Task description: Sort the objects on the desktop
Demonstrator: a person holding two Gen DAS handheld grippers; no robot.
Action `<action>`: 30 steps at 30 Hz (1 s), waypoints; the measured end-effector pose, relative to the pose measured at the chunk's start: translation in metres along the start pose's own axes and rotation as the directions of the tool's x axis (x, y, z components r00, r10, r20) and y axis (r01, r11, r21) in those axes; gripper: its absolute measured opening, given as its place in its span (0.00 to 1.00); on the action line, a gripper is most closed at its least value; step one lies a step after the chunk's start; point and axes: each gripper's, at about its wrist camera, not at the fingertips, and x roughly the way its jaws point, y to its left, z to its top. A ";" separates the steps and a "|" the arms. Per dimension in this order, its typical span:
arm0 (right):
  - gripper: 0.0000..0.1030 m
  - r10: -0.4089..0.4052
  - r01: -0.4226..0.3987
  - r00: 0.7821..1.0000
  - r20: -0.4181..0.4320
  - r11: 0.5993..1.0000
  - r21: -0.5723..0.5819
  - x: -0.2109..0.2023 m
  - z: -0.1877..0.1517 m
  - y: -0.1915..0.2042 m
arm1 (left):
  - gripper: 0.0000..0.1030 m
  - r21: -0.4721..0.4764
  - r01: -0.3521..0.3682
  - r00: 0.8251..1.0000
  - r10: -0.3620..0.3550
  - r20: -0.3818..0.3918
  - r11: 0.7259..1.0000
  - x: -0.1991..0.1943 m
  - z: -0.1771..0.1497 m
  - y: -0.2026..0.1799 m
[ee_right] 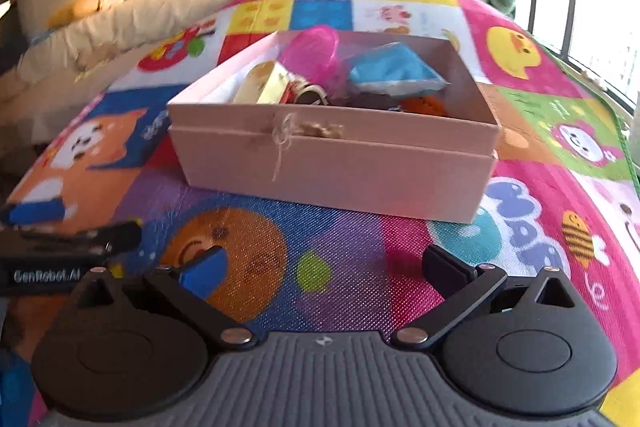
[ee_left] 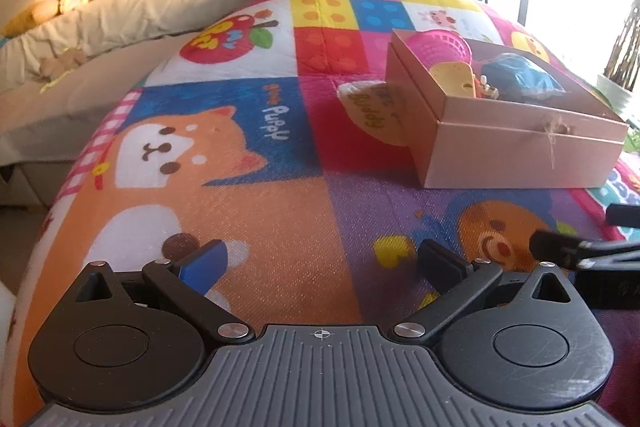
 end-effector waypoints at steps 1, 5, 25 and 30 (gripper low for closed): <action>1.00 -0.027 0.027 1.000 0.000 1.000 -0.007 0.000 -0.002 0.004 | 1.00 0.001 0.002 1.000 -0.002 0.000 1.000 0.001 0.000 0.000; 1.00 -0.082 0.083 0.997 0.009 0.996 -0.043 0.000 -0.003 0.015 | 1.00 0.004 -0.001 1.000 0.001 0.001 1.000 0.001 0.000 -0.001; 1.00 -0.060 0.060 0.998 0.001 0.998 -0.016 0.001 -0.002 0.008 | 1.00 0.004 0.000 1.000 0.000 0.001 1.000 0.001 -0.001 -0.001; 1.00 -0.059 0.059 0.998 0.001 0.998 -0.015 0.001 -0.002 0.007 | 1.00 0.004 0.000 1.000 0.000 0.001 1.000 0.001 -0.001 0.000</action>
